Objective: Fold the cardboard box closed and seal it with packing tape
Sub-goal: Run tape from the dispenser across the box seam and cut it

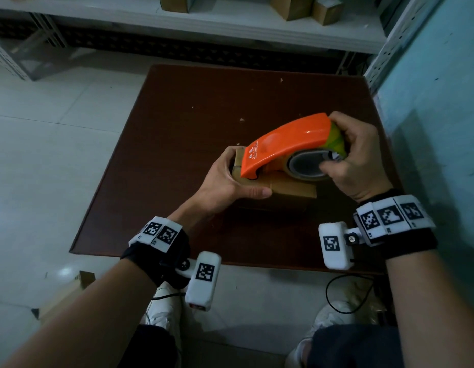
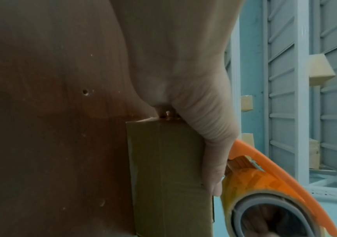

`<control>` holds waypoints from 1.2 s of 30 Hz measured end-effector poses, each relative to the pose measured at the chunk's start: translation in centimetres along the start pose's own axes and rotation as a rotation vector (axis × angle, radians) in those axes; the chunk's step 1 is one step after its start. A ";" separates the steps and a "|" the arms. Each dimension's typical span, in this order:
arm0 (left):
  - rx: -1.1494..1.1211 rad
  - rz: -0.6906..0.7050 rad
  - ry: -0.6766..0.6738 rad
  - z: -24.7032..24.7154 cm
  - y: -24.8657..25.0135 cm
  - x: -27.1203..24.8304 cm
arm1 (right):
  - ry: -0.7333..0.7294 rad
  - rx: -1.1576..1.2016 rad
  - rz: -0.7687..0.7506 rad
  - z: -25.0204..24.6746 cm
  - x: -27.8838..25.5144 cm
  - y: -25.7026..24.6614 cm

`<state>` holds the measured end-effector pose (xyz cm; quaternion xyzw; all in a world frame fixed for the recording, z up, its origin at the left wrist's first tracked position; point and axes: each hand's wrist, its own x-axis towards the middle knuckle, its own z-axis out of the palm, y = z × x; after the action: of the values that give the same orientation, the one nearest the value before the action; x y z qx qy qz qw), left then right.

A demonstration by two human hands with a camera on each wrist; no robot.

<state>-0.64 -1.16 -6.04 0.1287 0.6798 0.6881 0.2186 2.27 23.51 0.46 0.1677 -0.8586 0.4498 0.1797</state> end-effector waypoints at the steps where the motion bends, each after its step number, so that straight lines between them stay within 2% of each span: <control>1: 0.003 0.001 -0.006 0.0 0.1 0.0 | -0.014 -0.029 -0.007 0.0 0.1 -0.1; 7: 0.003 -0.030 -0.049 0.1 0.3 -0.4 | -0.047 -0.088 -0.010 -0.2 0.4 -0.3; 11: -0.275 -0.083 0.029 0.0 0.7 -1.0 | -0.053 -0.103 -0.011 -0.5 0.4 -0.3; 13: -0.213 -0.108 0.084 0.1 1.2 -0.7 | -0.051 -0.110 -0.012 -0.5 0.3 -0.3; 16: -0.084 -0.111 0.093 0.3 1.4 -0.1 | -0.046 -0.106 -0.020 -0.4 0.3 -0.3; 26: 0.118 0.014 0.129 1.1 1.7 0.2 | -0.009 -0.086 -0.031 0.0 0.2 -0.8; 30: 0.150 0.035 0.163 1.5 1.5 0.2 | 0.055 -0.002 -0.011 0.2 0.0 -0.2; 36: 0.188 0.078 0.180 1.8 1.2 0.3 | 0.268 0.252 0.173 1.4 -0.6 -0.7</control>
<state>-0.24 0.58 -4.84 0.1127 0.7526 0.6382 0.1166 2.93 22.06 -0.07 0.0531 -0.7750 0.5859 0.2307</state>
